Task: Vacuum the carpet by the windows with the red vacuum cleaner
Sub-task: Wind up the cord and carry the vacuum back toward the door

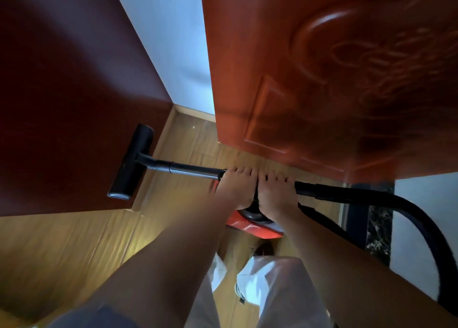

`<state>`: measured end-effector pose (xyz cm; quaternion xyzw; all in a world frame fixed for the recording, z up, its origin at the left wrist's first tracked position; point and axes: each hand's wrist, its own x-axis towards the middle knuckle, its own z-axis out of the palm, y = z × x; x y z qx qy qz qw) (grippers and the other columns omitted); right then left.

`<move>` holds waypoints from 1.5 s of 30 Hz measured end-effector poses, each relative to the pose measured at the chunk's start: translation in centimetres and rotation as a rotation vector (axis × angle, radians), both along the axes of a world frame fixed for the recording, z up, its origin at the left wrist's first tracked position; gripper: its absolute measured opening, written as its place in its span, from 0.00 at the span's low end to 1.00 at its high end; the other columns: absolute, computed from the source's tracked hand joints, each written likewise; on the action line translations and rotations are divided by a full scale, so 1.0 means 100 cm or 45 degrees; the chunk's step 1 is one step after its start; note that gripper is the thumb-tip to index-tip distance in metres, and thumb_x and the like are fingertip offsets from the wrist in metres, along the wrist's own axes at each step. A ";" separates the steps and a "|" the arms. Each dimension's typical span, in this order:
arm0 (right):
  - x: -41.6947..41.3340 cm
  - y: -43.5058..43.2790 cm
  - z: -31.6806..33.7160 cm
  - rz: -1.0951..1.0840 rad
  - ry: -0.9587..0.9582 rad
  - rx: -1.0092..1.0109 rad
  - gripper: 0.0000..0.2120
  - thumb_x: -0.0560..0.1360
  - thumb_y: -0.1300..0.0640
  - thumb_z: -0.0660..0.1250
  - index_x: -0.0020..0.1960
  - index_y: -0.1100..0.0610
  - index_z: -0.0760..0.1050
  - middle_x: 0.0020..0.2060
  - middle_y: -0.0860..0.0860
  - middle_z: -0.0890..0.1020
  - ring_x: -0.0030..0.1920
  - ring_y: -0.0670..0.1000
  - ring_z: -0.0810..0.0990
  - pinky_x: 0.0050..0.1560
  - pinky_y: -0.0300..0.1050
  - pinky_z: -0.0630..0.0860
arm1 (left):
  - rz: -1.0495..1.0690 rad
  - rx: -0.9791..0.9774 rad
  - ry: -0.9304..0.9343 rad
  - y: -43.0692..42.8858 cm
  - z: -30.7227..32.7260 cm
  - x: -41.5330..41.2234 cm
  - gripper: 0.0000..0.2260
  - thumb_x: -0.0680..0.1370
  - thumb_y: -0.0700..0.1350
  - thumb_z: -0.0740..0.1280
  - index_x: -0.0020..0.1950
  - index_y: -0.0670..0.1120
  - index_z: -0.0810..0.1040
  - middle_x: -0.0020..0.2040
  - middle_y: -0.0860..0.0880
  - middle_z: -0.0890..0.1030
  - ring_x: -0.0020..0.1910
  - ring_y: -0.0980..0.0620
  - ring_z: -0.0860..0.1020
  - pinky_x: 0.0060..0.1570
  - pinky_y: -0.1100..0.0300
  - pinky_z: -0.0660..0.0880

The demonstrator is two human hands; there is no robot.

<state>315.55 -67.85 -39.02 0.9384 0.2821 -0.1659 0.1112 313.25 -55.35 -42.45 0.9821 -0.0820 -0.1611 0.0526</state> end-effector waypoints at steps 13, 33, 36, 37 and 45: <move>0.078 0.039 -0.240 0.145 -0.224 0.052 0.17 0.59 0.58 0.74 0.46 0.57 0.73 0.40 0.56 0.79 0.40 0.59 0.78 0.46 0.55 0.70 | 0.130 0.045 -0.123 0.037 -0.236 0.069 0.15 0.72 0.48 0.64 0.58 0.47 0.71 0.55 0.47 0.79 0.54 0.44 0.77 0.54 0.50 0.70; 0.143 0.031 -0.333 0.083 -0.165 0.166 0.24 0.65 0.49 0.72 0.58 0.56 0.71 0.54 0.56 0.77 0.55 0.59 0.75 0.57 0.57 0.69 | 0.015 -0.009 -0.255 0.046 -0.322 0.139 0.17 0.71 0.51 0.63 0.56 0.45 0.73 0.51 0.46 0.80 0.49 0.44 0.79 0.52 0.50 0.71; 0.142 0.030 -0.334 0.080 -0.146 0.202 0.24 0.66 0.50 0.72 0.58 0.56 0.71 0.56 0.56 0.75 0.57 0.58 0.74 0.58 0.56 0.68 | -0.002 -0.067 -0.216 0.046 -0.326 0.141 0.19 0.70 0.51 0.62 0.58 0.44 0.72 0.55 0.46 0.77 0.52 0.45 0.79 0.52 0.51 0.73; 0.141 0.029 -0.334 0.084 -0.148 0.206 0.24 0.66 0.50 0.71 0.59 0.56 0.71 0.56 0.56 0.75 0.57 0.58 0.73 0.58 0.56 0.68 | 0.000 -0.089 -0.211 0.046 -0.327 0.140 0.21 0.70 0.52 0.62 0.59 0.44 0.72 0.58 0.46 0.75 0.53 0.45 0.78 0.52 0.50 0.74; 0.149 0.032 -0.324 0.137 0.117 0.160 0.48 0.63 0.28 0.66 0.73 0.55 0.61 0.63 0.53 0.71 0.62 0.57 0.70 0.63 0.55 0.63 | 0.057 -0.150 -0.114 0.060 -0.315 0.130 0.36 0.65 0.61 0.74 0.67 0.47 0.68 0.61 0.49 0.73 0.60 0.47 0.73 0.65 0.50 0.69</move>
